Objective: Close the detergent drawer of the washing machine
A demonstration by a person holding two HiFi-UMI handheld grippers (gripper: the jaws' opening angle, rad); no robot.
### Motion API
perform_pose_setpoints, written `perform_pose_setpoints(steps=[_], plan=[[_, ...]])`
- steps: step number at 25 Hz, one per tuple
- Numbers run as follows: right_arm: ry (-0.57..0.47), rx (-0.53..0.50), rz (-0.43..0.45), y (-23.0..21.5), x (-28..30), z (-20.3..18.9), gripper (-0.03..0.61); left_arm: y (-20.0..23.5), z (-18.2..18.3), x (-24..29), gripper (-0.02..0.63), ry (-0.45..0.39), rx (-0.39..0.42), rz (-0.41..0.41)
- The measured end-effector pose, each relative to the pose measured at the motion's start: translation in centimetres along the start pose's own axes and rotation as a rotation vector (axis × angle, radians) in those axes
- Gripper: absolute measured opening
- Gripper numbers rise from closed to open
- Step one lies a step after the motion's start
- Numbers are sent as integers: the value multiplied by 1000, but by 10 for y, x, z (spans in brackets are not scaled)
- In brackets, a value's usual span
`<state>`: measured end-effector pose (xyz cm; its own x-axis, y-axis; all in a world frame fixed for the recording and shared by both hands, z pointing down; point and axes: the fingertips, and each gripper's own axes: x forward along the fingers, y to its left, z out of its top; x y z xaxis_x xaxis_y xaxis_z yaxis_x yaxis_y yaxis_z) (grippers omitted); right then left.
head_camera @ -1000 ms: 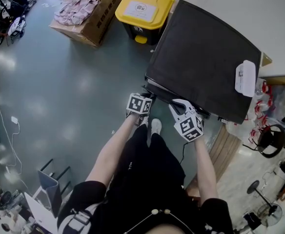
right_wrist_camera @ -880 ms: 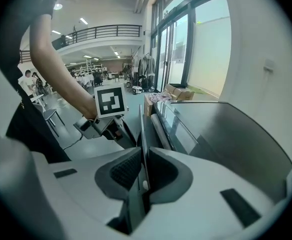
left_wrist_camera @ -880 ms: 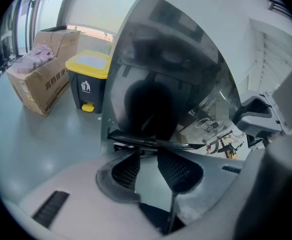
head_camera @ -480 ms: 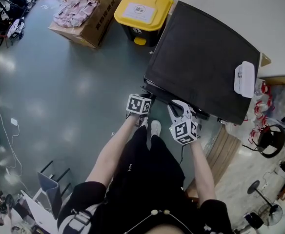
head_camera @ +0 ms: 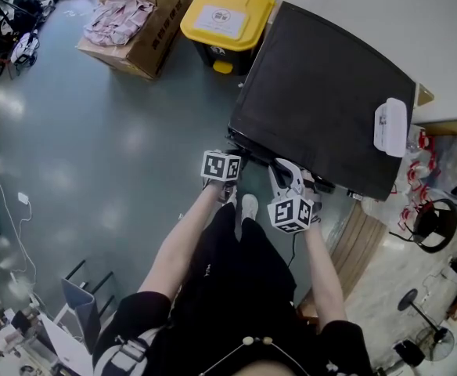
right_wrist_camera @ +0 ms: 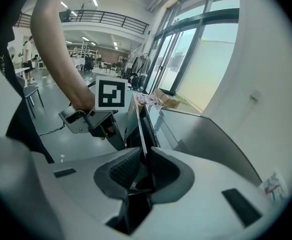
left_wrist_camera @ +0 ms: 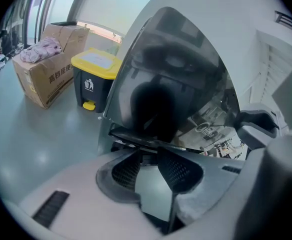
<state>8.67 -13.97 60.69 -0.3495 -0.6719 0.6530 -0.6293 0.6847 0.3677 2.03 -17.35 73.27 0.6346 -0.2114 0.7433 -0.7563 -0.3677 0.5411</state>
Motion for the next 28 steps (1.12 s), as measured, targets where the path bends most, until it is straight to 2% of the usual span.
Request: perform_pose_setpoints(steps=[3,4,6,10,19,24,28], plan=[[-19,-6,-20,-4,-1,6,63,2,6,2,110,-5,-17,-4],[-12,-1,-14,-6,0,5,83,3,7,3,110,-1,-18,-2],[5,15,-5,-10,1,3,163,2,7,3,110,4,-13,1],[31,-8,-4,-17,4,0,177,3,7,3,110,-5,-31,6],[46,8,15,-21,8,-1,179,4,11,5,109,-6,-50,6],[49,40,-4,-24,8,-2,178,4,13,6,109,-3,-56,6],[61,67,-50,-33,12,0,127,5,26,12,102,6,-51,34]])
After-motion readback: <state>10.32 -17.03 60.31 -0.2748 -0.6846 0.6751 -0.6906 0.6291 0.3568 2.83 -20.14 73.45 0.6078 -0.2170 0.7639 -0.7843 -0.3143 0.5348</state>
